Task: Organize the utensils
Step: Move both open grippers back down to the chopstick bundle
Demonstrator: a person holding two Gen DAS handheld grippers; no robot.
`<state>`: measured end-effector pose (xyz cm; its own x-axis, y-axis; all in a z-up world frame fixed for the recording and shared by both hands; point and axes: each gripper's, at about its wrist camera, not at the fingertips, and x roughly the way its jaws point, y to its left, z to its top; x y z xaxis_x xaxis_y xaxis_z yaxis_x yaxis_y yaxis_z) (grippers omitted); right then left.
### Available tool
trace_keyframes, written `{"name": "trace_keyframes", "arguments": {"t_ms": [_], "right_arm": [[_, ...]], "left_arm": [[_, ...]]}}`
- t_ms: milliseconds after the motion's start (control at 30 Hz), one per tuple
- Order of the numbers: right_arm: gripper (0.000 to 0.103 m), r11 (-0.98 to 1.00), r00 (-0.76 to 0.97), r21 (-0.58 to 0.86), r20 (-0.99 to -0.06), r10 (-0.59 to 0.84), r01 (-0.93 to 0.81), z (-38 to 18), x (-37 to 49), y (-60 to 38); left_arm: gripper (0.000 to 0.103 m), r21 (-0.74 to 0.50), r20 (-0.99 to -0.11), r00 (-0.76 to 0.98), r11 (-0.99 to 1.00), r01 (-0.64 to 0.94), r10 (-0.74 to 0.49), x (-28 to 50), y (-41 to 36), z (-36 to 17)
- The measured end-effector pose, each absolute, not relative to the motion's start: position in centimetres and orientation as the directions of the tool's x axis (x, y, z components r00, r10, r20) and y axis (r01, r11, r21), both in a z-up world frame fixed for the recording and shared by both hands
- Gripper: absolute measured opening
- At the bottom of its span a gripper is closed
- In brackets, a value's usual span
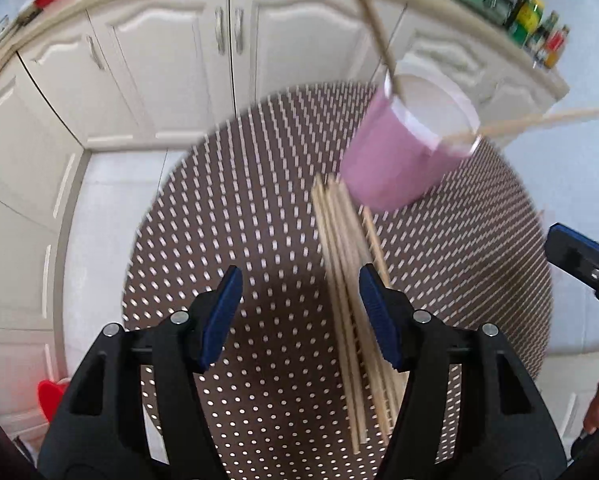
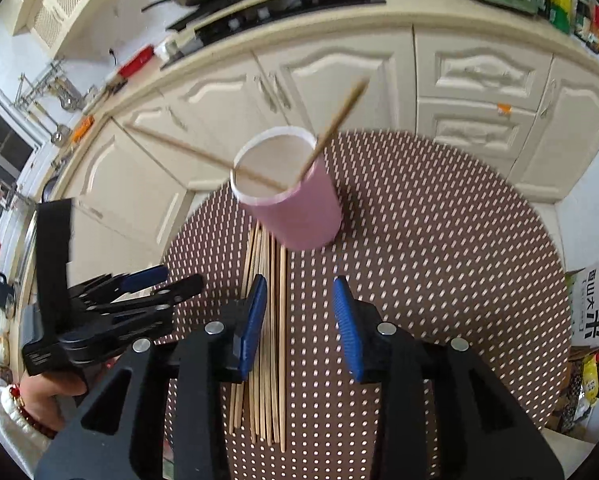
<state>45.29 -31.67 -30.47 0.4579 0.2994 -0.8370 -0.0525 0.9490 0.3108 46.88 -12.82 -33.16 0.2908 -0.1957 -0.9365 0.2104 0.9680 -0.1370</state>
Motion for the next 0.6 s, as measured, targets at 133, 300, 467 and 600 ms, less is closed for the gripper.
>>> {"name": "trace_keyframes", "arguments": {"t_ms": [133, 300, 467, 600], "right_arm": [[0.033, 0.947, 0.415, 0.317, -0.855, 0.312, -0.058, -32.1, 45.3, -30.9], [0.033, 0.944, 0.381, 0.326, -0.866, 0.323, -0.06, -33.6, 45.8, -30.8], [0.033, 0.942, 0.354, 0.331, -0.875, 0.331, -0.062, -34.6, 46.7, -30.3], [0.033, 0.939, 0.327, 0.336, -0.882, 0.339, -0.067, -35.5, 47.4, -29.6]], "left_arm": [[0.061, -0.113, -0.958, 0.234, 0.969, 0.218, -0.165, 47.1, -13.6, -36.1], [0.06, -0.074, -0.973, 0.198, 0.973, 0.22, -0.119, 47.5, -13.8, -38.2], [0.061, -0.094, -0.972, 0.19, 0.973, 0.213, -0.136, 48.6, -13.8, -38.7], [0.062, -0.07, -0.974, 0.193, 0.972, 0.223, -0.115, 49.5, -14.5, -38.7]]}}
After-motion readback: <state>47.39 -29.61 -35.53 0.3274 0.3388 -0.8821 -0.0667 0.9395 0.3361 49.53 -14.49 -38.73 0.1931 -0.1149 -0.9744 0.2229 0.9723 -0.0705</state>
